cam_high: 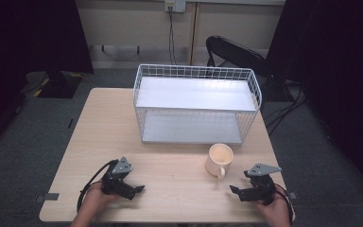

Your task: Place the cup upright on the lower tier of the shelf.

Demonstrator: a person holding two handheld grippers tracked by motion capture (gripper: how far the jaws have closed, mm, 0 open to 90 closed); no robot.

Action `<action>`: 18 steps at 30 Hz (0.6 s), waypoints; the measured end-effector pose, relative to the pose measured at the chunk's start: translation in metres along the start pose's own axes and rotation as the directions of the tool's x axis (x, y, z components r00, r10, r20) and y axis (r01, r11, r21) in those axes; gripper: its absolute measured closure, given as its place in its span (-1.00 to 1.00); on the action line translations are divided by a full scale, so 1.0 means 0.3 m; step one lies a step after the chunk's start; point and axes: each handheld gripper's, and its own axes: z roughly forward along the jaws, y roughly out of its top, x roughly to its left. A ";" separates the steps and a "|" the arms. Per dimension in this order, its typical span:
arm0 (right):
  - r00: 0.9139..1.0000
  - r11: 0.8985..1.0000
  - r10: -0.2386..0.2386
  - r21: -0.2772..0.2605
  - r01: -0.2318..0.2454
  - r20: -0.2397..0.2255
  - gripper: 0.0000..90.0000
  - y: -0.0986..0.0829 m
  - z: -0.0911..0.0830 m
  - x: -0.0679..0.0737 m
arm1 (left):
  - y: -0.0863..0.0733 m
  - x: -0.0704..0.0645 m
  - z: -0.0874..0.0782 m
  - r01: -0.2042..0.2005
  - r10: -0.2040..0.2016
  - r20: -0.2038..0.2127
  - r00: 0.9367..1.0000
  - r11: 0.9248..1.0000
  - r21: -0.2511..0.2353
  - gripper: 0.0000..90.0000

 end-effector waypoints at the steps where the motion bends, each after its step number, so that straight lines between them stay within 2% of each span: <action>1: 1.000 1.000 0.001 0.004 -0.001 -0.003 -0.63 0.008 -0.006 -0.005 | 0.000 0.000 0.000 0.000 0.000 0.000 1.000 1.000 0.000 -1.00; 11: 1.000 1.000 0.013 0.007 -0.013 -0.008 -0.62 0.059 -0.060 -0.042 | 0.000 0.000 0.000 0.000 0.000 0.000 1.000 1.000 0.000 -1.00; 18: 1.000 1.000 0.001 -0.005 -0.001 0.001 -0.62 0.110 -0.082 -0.049 | 0.000 0.000 0.000 0.000 0.000 0.000 1.000 1.000 0.000 -1.00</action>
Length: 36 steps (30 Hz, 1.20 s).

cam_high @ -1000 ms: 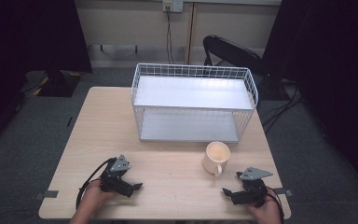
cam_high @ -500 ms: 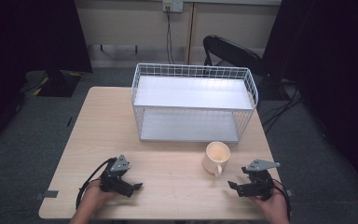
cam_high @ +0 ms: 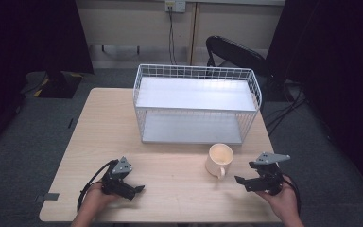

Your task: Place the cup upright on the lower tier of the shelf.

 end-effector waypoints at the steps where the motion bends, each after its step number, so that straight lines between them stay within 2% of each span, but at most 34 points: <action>1: 1.000 1.000 0.000 -0.001 0.000 0.000 -0.62 0.006 -0.001 0.000 | 0.000 0.000 0.000 0.000 0.000 0.000 1.000 1.000 0.000 -1.00; 16: 1.000 1.000 0.000 -0.014 0.000 0.010 -0.62 0.098 -0.018 -0.016 | 0.000 0.000 0.000 0.000 0.000 0.000 1.000 1.000 0.000 -1.00; 25: 1.000 0.999 0.018 -0.031 -0.018 0.020 -0.62 0.151 -0.030 -0.036 | 0.000 0.000 0.000 0.000 0.000 0.000 1.000 1.000 0.000 -1.00; 36: 0.999 0.999 0.019 -0.031 -0.018 0.038 -0.62 0.197 0.003 -0.033 | 0.000 0.000 0.000 0.000 0.000 0.000 1.000 1.000 0.000 -1.00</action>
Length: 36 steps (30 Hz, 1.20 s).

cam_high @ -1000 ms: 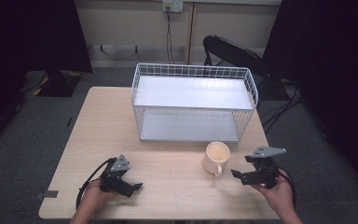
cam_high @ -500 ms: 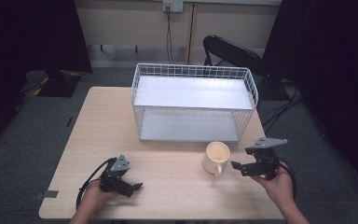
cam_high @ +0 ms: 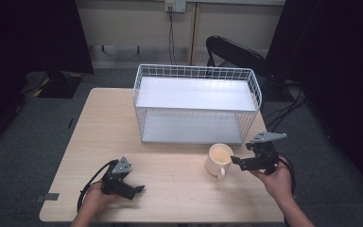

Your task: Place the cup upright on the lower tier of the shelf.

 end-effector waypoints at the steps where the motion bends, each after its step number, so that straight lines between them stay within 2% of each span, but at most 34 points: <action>1: 1.000 1.000 -0.004 0.001 0.004 -0.002 -0.62 0.002 0.004 0.000 | 0.000 0.000 0.000 0.000 0.000 0.000 1.000 1.000 0.000 -1.00; 17: 1.000 1.000 0.023 0.012 -0.023 0.011 -0.59 0.025 0.055 -0.008 | 0.000 0.000 0.000 0.000 0.000 0.000 1.000 1.000 0.000 -1.00; 36: 0.998 0.998 0.057 0.017 -0.057 0.014 -0.43 0.026 0.117 -0.001 | 0.000 0.000 0.000 0.000 0.000 -0.001 1.000 1.000 0.000 -1.00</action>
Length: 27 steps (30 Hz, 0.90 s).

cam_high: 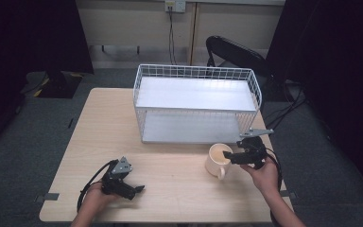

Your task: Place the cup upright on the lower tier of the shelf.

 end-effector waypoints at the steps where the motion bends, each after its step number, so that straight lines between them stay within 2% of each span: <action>1: 1.000 1.000 0.003 -0.001 -0.003 -0.001 -0.42 0.000 0.001 0.000 | 0.000 0.000 0.000 0.000 0.000 0.000 1.000 1.000 0.000 -1.00; 15: 1.000 1.000 0.004 0.008 -0.004 -0.009 -0.15 -0.002 0.018 0.008 | 0.000 0.000 0.000 -0.001 0.001 0.001 1.000 1.000 0.001 -1.00; 27: 1.000 0.999 -0.002 0.036 0.002 -0.014 0.20 -0.007 0.043 0.018 | 0.000 0.000 0.000 0.000 0.000 0.001 1.000 1.000 0.000 -1.00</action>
